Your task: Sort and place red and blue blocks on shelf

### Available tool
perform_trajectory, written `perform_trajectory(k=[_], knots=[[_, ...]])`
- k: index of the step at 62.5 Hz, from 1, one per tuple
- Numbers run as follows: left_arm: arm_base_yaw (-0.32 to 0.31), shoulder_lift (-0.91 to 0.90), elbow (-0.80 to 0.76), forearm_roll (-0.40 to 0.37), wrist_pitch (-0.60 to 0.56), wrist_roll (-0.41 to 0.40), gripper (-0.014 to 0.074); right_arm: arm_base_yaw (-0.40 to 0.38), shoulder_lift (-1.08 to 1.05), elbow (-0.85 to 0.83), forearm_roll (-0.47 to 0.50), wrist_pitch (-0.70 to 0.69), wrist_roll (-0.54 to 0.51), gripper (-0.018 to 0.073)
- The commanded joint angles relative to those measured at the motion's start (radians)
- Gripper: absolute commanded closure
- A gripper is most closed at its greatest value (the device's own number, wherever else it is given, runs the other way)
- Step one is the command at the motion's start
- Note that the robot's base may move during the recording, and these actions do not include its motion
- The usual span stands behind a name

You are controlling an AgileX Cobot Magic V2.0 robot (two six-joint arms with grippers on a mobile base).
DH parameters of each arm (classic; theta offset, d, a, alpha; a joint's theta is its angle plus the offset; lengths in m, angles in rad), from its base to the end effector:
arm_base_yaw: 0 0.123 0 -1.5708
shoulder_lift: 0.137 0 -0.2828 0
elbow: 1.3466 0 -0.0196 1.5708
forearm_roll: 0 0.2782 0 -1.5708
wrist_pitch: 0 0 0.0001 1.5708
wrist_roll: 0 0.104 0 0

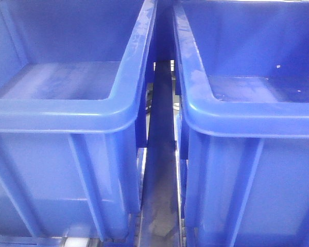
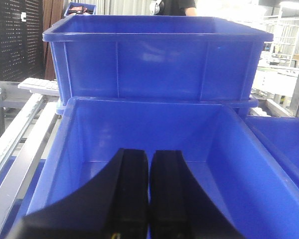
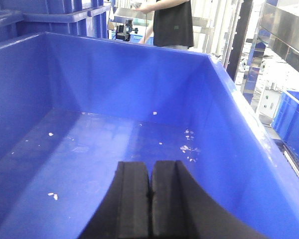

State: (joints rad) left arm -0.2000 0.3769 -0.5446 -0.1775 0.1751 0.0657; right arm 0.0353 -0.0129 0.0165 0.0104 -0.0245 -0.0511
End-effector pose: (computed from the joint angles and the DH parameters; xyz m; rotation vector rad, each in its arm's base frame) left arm 0.1185 -0.0273 0.3596 0.0928 1.4914 -0.2725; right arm 0.0983 0.0034 0.2119 -0.0554 1.4617 -0.0046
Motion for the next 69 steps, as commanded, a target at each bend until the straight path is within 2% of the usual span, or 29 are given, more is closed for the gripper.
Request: perform_trajectory(k=[1,28,35,37,41,56,69], knots=[[0.001,0.004,-0.038,-0.01,-0.077,-0.012,0.0472,-0.006,-0.017,-0.008,-0.016,-0.029,0.0,0.0503],[0.001,0.004,-0.038,-0.008,-0.077,-0.012,0.0472,-0.006,-0.017,-0.008,-0.016,-0.029,0.0,0.0503],[0.003,0.004,-0.036,0.102,-0.101,0.018,0.0472,-0.006,-0.017,-0.008,-0.016,-0.029,0.0,0.0503],[0.003,0.004,-0.03,0.111,-0.109,0.018,0.0472,-0.006,-0.017,-0.008,-0.016,-0.029,0.0,0.0503],[0.02,-0.003,0.003,0.121,-0.139,0.018,0.0472,-0.006,-0.017,-0.008,-0.016,-0.029,0.0,0.0503],[0.145,-0.14,0.238,0.121,-0.236,0.018,0.0472,-0.006,-0.017,-0.008,-0.016,-0.029,0.0,0.0503],[0.148,-0.254,0.413,0.121,-0.236,0.018,0.0472,-0.006,-0.017,-0.008,-0.016,-0.029,0.0,0.0503]])
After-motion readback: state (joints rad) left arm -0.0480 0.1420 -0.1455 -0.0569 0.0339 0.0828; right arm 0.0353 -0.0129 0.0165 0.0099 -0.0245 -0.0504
